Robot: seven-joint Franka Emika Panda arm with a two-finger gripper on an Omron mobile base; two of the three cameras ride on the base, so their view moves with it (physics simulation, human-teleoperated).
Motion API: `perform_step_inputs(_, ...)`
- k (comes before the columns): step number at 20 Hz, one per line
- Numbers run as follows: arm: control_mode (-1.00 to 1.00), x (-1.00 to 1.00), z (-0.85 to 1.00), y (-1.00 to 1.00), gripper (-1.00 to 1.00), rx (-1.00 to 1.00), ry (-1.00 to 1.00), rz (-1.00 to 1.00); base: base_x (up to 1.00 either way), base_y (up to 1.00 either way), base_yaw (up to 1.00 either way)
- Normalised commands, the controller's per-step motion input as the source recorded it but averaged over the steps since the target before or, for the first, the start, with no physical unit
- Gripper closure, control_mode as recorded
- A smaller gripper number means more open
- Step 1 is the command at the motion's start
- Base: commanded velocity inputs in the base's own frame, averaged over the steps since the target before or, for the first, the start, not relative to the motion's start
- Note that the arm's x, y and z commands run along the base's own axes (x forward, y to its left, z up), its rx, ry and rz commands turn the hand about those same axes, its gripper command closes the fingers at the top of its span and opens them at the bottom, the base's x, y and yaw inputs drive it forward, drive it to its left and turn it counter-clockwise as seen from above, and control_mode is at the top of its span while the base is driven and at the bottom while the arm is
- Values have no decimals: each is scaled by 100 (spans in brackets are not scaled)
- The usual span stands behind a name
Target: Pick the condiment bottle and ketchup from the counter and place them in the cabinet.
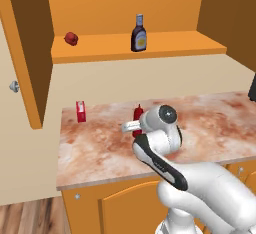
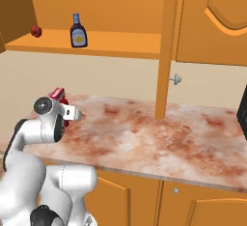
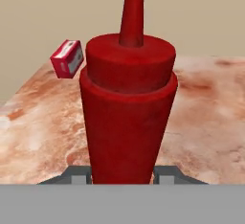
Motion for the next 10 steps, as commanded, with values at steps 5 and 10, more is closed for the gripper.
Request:
perform_step_inputs(5,-100,-80,89,-57,100,0,0,-2,0,0,0)
perform_step_inputs(10,-100,-64,95,-49,100,0,0,-2,0,0,0)
